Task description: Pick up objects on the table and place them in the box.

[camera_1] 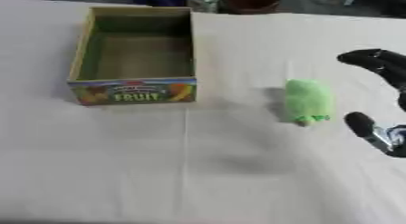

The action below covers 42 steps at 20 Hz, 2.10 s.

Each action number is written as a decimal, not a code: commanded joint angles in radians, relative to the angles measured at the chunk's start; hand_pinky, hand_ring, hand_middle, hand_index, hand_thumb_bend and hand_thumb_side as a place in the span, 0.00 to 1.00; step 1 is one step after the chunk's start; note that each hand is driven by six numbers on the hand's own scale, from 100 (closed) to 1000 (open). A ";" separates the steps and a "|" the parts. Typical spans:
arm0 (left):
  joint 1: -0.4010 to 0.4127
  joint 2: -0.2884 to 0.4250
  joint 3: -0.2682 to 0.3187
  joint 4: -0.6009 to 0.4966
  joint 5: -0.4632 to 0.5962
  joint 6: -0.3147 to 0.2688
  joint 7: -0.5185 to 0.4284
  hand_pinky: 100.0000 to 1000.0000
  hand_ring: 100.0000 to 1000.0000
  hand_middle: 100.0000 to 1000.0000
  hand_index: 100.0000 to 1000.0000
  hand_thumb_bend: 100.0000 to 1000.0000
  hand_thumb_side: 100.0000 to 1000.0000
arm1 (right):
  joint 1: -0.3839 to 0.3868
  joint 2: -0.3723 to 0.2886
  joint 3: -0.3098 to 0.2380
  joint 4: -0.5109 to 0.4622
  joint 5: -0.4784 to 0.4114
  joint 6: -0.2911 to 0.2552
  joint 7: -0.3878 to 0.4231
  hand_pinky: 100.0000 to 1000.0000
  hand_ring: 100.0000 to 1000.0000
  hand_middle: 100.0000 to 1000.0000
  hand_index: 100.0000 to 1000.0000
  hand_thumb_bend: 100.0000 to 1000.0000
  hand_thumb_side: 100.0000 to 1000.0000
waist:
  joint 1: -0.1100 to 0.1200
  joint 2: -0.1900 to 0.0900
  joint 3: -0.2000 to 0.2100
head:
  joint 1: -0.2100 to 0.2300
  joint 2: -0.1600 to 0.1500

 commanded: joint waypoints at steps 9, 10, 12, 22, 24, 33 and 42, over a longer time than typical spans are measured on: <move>-0.004 0.023 -0.002 -0.020 -0.001 0.000 -0.009 0.37 0.35 0.40 0.54 0.00 0.72 | -0.033 -0.141 0.032 -0.020 0.066 0.155 0.000 0.80 0.84 0.81 0.93 0.38 1.00 | -0.004 -0.008 -0.001 | -0.016 -0.008; -0.004 0.023 -0.002 -0.020 -0.001 0.000 -0.009 0.37 0.35 0.40 0.54 0.00 0.72 | -0.037 -0.150 0.034 -0.020 0.070 0.170 0.004 0.80 0.85 0.81 0.93 0.39 1.00 | -0.004 -0.008 -0.001 | -0.018 -0.008; -0.004 0.024 -0.002 -0.020 -0.001 0.000 -0.010 0.37 0.35 0.40 0.53 0.00 0.72 | -0.044 -0.163 0.038 -0.020 0.077 0.204 0.014 0.79 0.85 0.81 0.93 0.41 1.00 | -0.005 -0.009 -0.002 | -0.021 -0.010; -0.004 0.023 -0.005 -0.020 -0.001 0.001 -0.015 0.37 0.35 0.40 0.53 0.00 0.72 | -0.089 -0.216 0.077 -0.020 0.059 0.377 0.184 0.82 0.88 0.81 0.99 0.72 0.90 | -0.008 -0.008 0.004 | -0.035 -0.012; -0.003 0.023 -0.006 -0.020 0.000 -0.001 -0.016 0.37 0.35 0.40 0.53 0.00 0.72 | -0.104 -0.227 0.087 -0.020 0.040 0.411 0.237 0.83 0.89 0.82 0.98 0.76 0.88 | -0.009 -0.008 0.006 | -0.038 -0.010; -0.004 0.020 -0.008 -0.020 0.000 0.000 -0.021 0.37 0.35 0.40 0.53 0.00 0.73 | -0.188 -0.248 0.130 0.022 -0.059 0.563 0.379 0.83 0.89 0.79 0.98 0.80 0.83 | -0.011 -0.004 0.013 | -0.052 -0.017; -0.009 0.016 -0.011 -0.020 0.001 0.001 -0.029 0.37 0.35 0.40 0.53 0.00 0.73 | -0.253 -0.226 0.183 0.142 -0.006 0.608 0.405 0.82 0.89 0.78 0.97 0.78 0.80 | -0.016 0.006 0.026 | -0.067 -0.029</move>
